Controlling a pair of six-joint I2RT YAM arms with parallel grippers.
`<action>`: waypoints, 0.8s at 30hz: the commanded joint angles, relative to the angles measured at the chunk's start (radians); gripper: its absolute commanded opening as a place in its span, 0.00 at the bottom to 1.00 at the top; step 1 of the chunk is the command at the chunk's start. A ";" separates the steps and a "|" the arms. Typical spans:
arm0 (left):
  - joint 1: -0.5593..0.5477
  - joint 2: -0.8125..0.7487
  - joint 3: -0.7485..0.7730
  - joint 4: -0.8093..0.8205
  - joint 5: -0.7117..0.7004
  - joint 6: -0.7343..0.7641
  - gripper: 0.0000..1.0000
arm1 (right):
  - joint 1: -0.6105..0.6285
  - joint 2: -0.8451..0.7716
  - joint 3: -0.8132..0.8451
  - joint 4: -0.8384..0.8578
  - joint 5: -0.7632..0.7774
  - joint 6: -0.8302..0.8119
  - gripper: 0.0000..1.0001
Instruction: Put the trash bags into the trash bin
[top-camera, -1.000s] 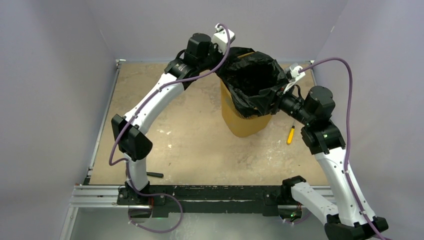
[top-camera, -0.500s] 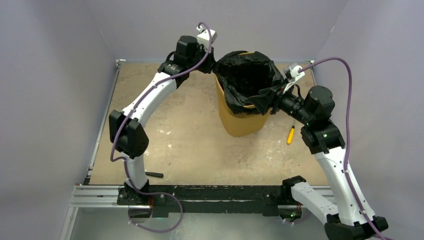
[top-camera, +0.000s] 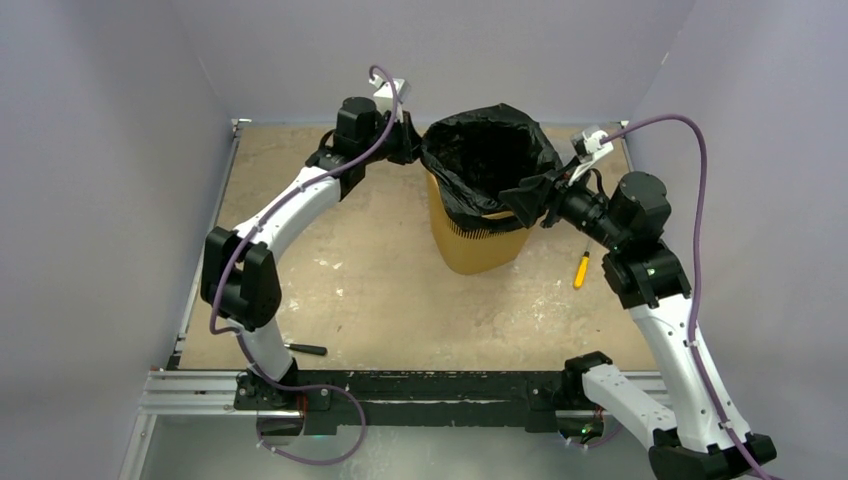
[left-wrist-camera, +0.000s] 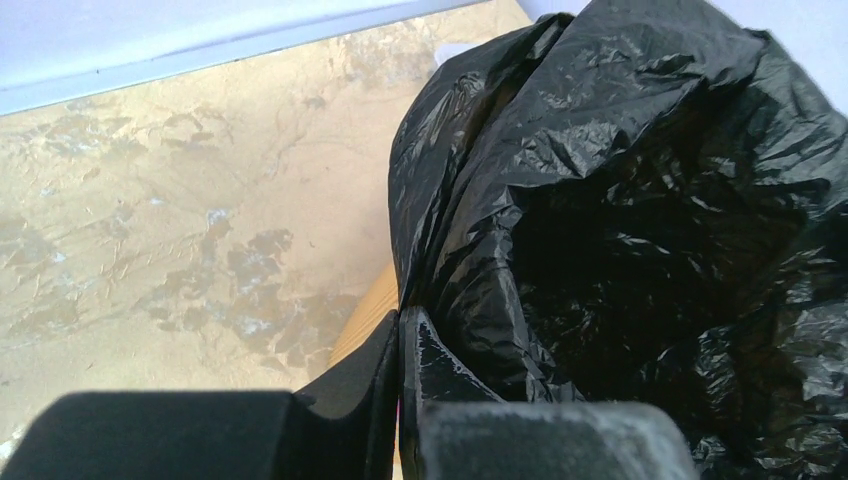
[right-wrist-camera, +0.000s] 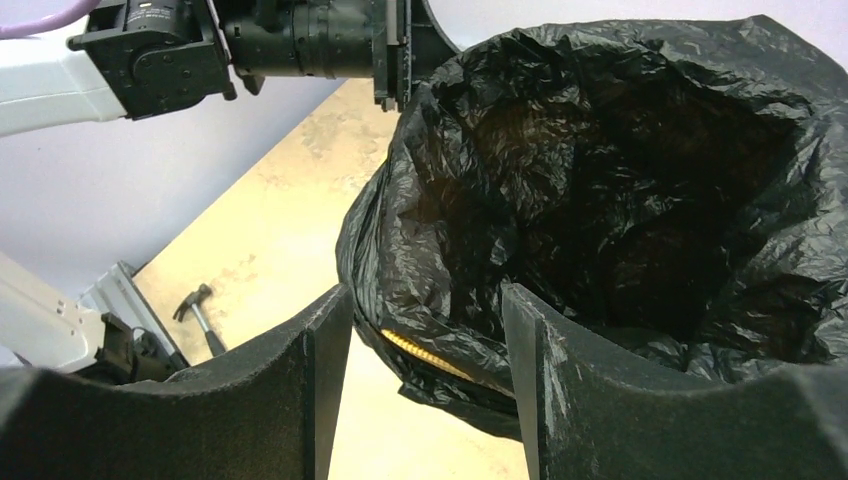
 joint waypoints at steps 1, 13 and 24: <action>0.007 -0.071 -0.052 0.122 0.035 -0.078 0.00 | 0.001 0.004 0.036 -0.027 -0.052 -0.061 0.59; 0.007 -0.137 -0.199 0.209 0.031 -0.144 0.00 | 0.000 -0.176 -0.121 -0.055 -0.016 0.274 0.55; 0.007 -0.154 -0.206 0.222 0.073 -0.158 0.00 | 0.000 -0.391 -0.486 0.288 0.132 0.925 0.53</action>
